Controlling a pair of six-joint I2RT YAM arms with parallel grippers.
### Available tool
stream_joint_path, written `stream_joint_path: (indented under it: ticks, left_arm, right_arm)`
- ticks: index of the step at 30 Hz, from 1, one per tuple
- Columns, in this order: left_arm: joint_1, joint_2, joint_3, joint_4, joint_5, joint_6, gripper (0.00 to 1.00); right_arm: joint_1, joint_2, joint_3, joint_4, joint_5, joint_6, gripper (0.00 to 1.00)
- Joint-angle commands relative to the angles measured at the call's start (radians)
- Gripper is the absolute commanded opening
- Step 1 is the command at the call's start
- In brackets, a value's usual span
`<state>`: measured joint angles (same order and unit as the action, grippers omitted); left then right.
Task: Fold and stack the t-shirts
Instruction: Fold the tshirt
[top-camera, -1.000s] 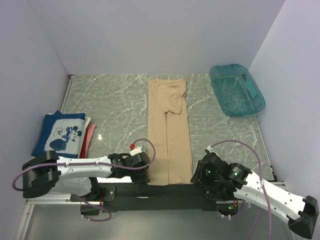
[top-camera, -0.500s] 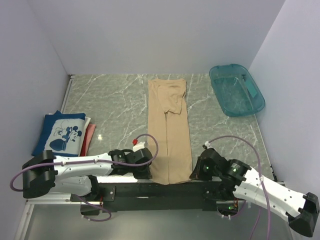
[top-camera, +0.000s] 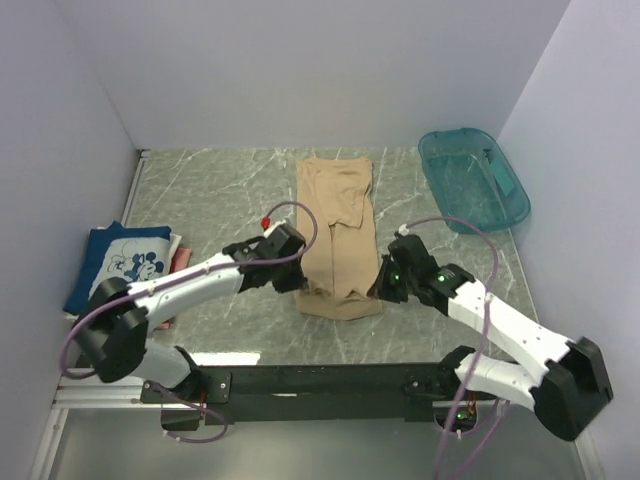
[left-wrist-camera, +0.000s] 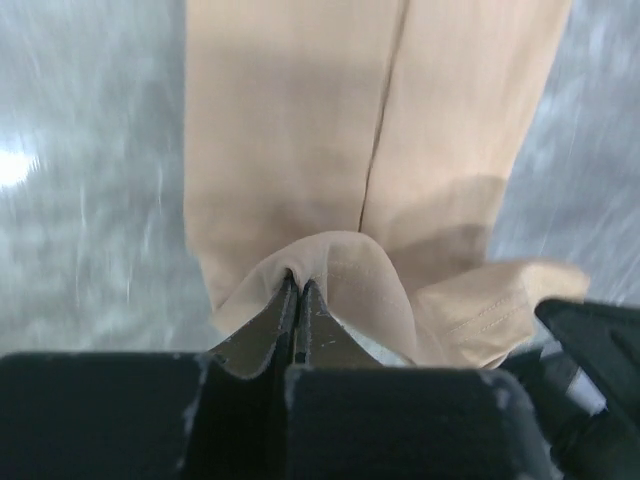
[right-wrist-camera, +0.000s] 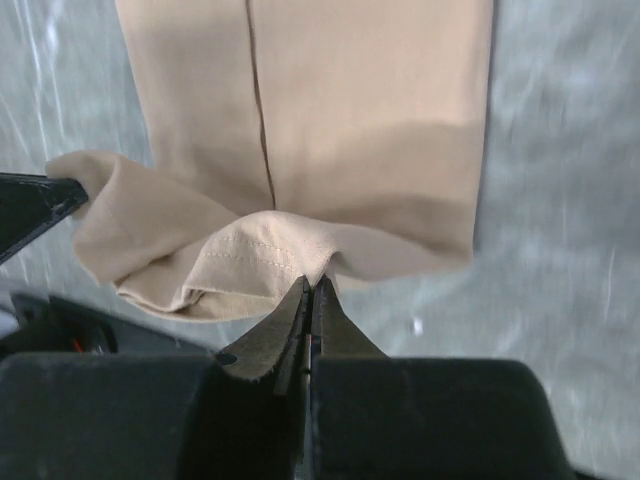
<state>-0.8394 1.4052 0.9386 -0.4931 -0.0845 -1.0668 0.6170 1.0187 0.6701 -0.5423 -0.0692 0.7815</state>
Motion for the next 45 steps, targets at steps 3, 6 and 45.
stream_joint_path:
  ticks: [3, 6, 45]
  left_arm:
    - [0.098, 0.15, 0.156, 0.039, 0.005, 0.062, 0.01]
    - [0.14, 0.237, 0.245, 0.031, -0.004, 0.062, 0.01]
    - [0.376, 0.621, 0.618, 0.005, 0.115, 0.148, 0.01]
  right_arm:
    - [-0.112, 0.156, 0.124, 0.198, -0.043, -0.068, 0.0]
    - [-0.164, 0.248, 0.17, 0.229, -0.046, -0.079, 0.0]
    - [-0.411, 0.735, 0.49, 0.327, -0.207, -0.083, 0.0]
